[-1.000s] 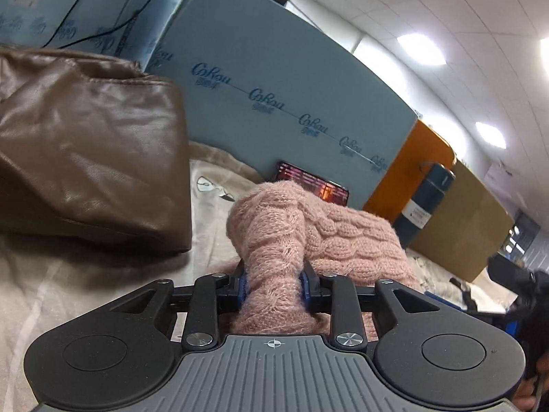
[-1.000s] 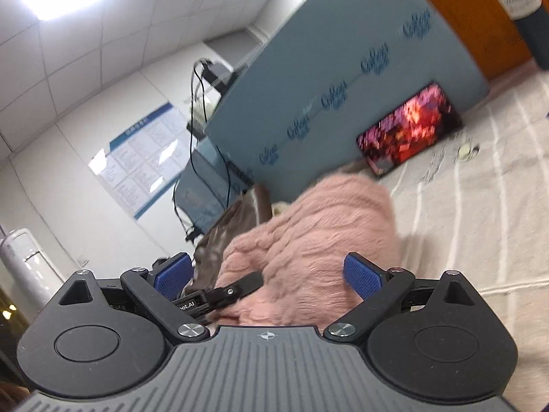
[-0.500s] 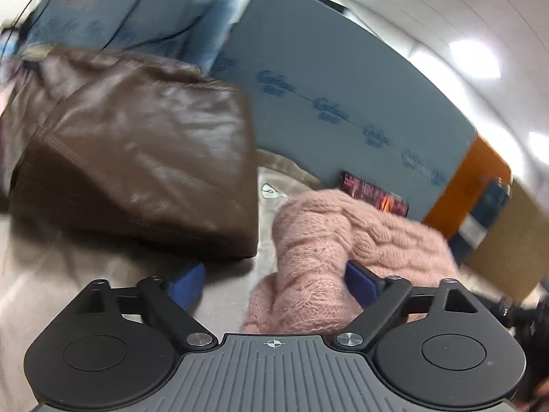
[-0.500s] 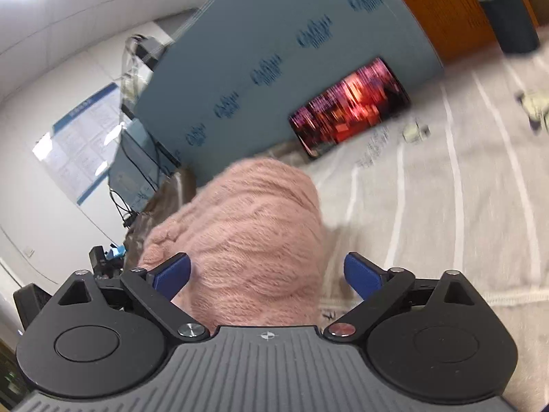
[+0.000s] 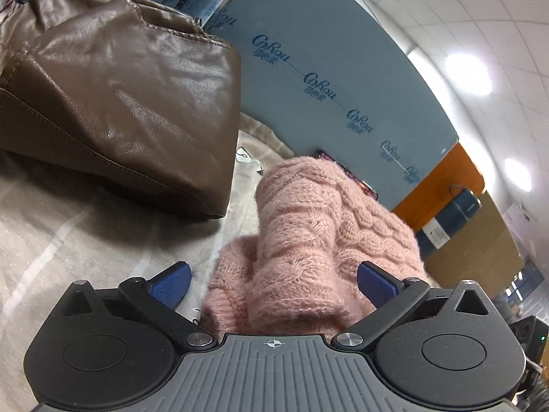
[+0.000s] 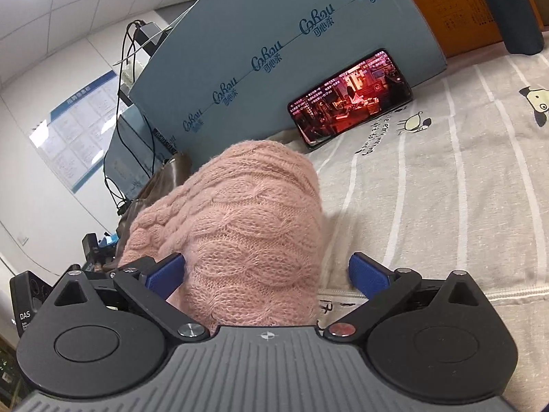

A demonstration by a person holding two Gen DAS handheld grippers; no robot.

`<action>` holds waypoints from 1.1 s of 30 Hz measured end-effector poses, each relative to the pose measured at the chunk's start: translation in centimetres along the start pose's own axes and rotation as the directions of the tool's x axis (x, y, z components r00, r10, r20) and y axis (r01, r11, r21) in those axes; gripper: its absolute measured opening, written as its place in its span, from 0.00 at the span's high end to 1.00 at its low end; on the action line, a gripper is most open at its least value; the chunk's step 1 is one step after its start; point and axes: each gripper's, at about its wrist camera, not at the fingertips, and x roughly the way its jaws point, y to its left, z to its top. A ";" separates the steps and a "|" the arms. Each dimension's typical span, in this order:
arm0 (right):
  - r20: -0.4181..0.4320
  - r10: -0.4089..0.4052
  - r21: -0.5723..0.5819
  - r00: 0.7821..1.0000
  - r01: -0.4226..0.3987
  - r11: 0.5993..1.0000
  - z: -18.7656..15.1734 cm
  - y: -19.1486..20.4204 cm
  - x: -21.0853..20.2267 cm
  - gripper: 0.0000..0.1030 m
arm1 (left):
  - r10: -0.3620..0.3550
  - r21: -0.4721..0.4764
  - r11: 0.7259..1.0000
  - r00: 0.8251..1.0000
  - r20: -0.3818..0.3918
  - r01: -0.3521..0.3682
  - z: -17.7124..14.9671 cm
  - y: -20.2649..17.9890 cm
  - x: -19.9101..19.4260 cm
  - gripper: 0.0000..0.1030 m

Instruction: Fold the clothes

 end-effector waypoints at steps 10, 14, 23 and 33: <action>-0.015 -0.041 -0.071 0.999 0.040 0.997 -0.6 1.8 1.1 0.03 | 0.160 0.265 0.950 0.987 0.034 -0.163 -2.2 -3.8 0.6 0.00; -0.028 -0.036 -0.051 0.999 0.035 0.998 -1.0 2.6 1.9 0.14 | 0.129 0.214 0.968 0.991 0.025 -0.132 -1.7 -2.9 0.5 0.00; 0.036 0.072 0.071 0.997 -0.074 0.995 -0.7 3.6 0.7 0.62 | 0.013 0.151 0.988 0.997 0.071 -0.024 -1.3 -1.9 -1.4 0.39; 0.146 0.219 0.050 0.965 -0.228 0.972 0.5 8.5 -1.0 0.64 | -0.164 0.073 0.986 0.950 0.264 0.150 1.1 0.3 -6.9 0.56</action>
